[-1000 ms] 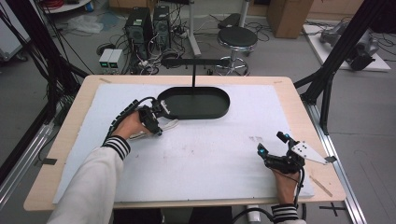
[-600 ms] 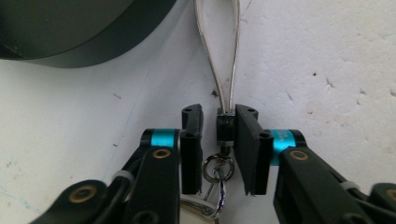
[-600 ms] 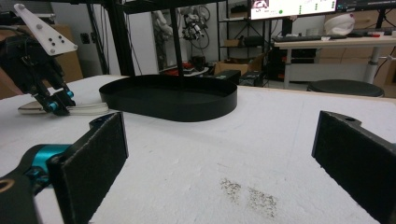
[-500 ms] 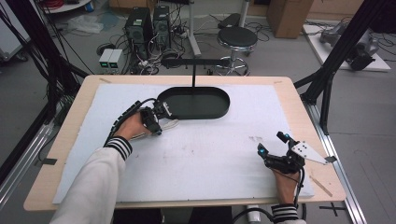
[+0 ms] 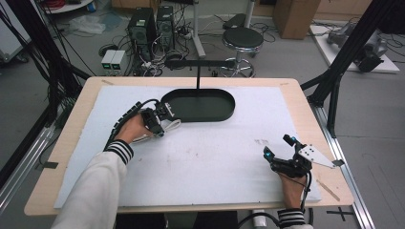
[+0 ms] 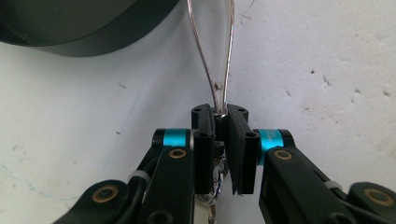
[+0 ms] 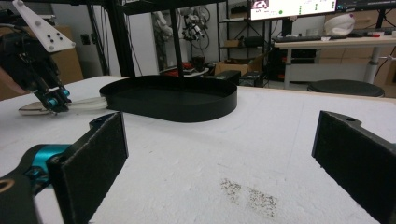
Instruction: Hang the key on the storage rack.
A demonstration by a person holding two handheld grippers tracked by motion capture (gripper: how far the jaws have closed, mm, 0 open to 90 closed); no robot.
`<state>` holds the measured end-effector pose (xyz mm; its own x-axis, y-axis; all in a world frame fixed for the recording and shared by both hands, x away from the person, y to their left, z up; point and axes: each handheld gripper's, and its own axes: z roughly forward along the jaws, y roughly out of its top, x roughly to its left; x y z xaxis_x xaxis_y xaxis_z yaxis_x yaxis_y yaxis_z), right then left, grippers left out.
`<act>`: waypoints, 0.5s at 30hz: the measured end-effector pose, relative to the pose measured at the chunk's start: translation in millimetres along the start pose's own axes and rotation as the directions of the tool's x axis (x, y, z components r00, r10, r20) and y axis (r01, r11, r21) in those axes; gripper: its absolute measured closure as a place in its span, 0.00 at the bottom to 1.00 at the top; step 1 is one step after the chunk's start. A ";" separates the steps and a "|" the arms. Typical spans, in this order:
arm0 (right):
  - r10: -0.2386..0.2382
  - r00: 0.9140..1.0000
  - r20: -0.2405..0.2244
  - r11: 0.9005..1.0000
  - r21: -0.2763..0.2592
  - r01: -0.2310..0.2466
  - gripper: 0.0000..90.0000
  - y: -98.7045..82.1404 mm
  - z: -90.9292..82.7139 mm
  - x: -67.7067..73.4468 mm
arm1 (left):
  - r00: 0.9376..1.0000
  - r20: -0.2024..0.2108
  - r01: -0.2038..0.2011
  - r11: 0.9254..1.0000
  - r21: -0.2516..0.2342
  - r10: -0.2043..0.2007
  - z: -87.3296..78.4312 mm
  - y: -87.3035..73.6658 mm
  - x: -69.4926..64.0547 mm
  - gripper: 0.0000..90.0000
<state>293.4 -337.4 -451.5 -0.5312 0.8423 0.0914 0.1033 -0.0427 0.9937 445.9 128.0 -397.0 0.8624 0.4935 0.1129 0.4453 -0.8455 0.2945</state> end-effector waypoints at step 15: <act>-0.001 1.000 0.002 1.000 0.001 0.001 0.03 0.0 0.0 0.2 | 0.995 -0.081 0.046 0.987 -0.157 -0.060 -26.4 -8.1 4.7 0.90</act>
<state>293.3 -337.3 -451.4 -0.5299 0.8432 0.0907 0.1041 -0.0414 0.9937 440.0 142.5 -373.9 0.8119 0.5580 0.1718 0.4415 -0.7794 0.4445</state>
